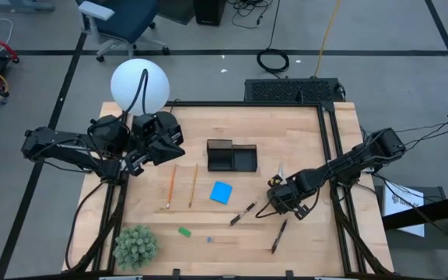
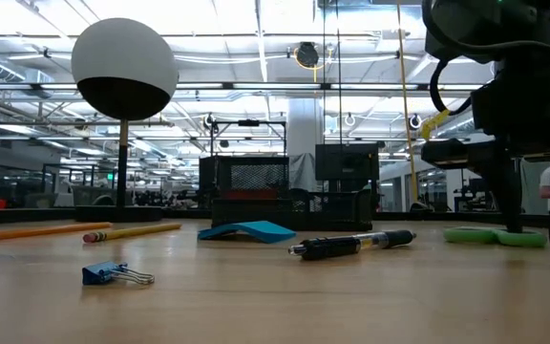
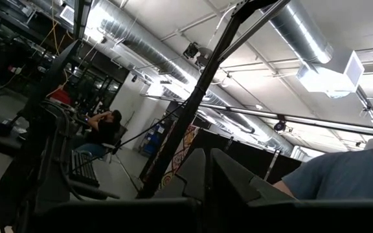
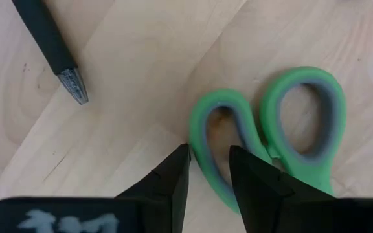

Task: Pick and place office supplies into organizer
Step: Put the green scissors into the black desk organizer

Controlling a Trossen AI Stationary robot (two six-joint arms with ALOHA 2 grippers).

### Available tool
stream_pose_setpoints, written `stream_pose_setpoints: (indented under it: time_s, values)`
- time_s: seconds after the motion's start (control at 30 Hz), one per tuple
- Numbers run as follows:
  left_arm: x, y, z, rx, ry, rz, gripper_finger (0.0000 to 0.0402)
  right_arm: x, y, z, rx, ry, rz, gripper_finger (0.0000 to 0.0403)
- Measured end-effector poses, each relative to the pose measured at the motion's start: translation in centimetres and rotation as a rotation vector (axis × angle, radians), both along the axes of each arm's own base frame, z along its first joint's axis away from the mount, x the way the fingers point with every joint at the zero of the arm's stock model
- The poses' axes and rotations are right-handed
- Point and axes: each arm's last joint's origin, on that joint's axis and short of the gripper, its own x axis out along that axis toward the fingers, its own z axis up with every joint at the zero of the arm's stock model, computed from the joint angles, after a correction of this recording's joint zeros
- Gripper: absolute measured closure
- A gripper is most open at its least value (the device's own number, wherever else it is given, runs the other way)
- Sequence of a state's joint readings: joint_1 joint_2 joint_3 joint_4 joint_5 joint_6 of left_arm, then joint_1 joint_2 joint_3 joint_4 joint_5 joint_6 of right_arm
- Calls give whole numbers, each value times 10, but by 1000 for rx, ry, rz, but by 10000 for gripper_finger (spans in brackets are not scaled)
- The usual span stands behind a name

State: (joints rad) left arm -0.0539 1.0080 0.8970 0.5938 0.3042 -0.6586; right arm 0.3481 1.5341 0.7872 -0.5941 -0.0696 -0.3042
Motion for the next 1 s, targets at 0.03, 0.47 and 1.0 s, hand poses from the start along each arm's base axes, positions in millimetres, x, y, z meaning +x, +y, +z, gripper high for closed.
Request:
stream_pose_setpoints:
  time_s: [0.03,0.47,1.0]
  values:
    - [0,0,0,0,0,0,380,0,0,0,1,1,0,298]
    - [0,0,0,0,0,0,380,-1,0,-1,2,9,50,318]
    - [0,0,0,0,0,0,380,-2,0,-1,10,17,23,381]
